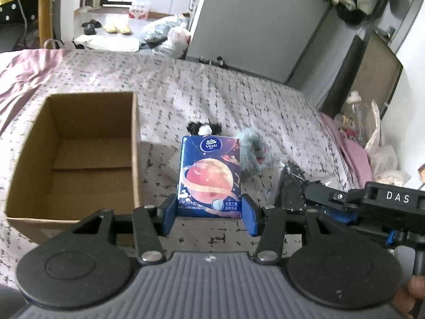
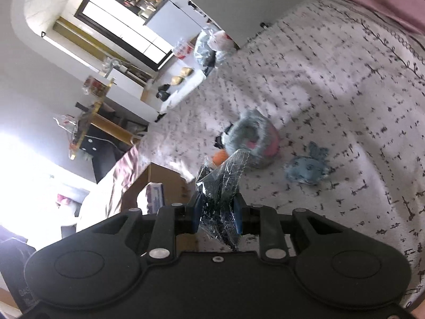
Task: Organize soft objects
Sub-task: 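Carry the tissue pack into the box and open the left gripper while the right gripper carries the bag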
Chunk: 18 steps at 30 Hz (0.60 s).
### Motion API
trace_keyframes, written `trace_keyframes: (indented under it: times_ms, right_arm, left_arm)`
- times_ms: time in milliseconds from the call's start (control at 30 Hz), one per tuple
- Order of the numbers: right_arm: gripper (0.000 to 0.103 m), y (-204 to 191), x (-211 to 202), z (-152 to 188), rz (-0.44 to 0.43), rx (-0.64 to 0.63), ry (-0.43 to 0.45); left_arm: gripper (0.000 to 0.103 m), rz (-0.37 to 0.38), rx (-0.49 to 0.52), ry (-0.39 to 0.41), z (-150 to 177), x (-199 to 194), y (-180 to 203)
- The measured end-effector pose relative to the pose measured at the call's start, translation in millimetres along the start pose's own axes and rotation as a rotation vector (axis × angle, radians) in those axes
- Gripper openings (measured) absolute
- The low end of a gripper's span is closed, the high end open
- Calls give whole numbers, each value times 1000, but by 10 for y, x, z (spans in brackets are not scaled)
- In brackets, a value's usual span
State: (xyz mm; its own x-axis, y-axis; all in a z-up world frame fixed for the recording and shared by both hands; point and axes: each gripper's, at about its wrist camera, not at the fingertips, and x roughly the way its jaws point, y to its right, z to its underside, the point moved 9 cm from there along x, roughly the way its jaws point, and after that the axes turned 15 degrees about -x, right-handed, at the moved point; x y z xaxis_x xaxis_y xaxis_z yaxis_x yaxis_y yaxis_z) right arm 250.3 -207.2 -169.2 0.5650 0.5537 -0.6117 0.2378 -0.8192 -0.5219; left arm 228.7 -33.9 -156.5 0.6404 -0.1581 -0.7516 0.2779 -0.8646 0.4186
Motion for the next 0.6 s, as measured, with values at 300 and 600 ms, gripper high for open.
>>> trace_keyframes:
  times_ms: [300, 600]
  right_arm:
    - [25, -234, -95, -145, 5, -57, 40]
    - [25, -583, -7, -223, 10, -150, 44]
  left_arm:
    - [50, -2, -25, 84, -249, -364, -198]
    - [50, -17, -66, 139, -482, -560, -479]
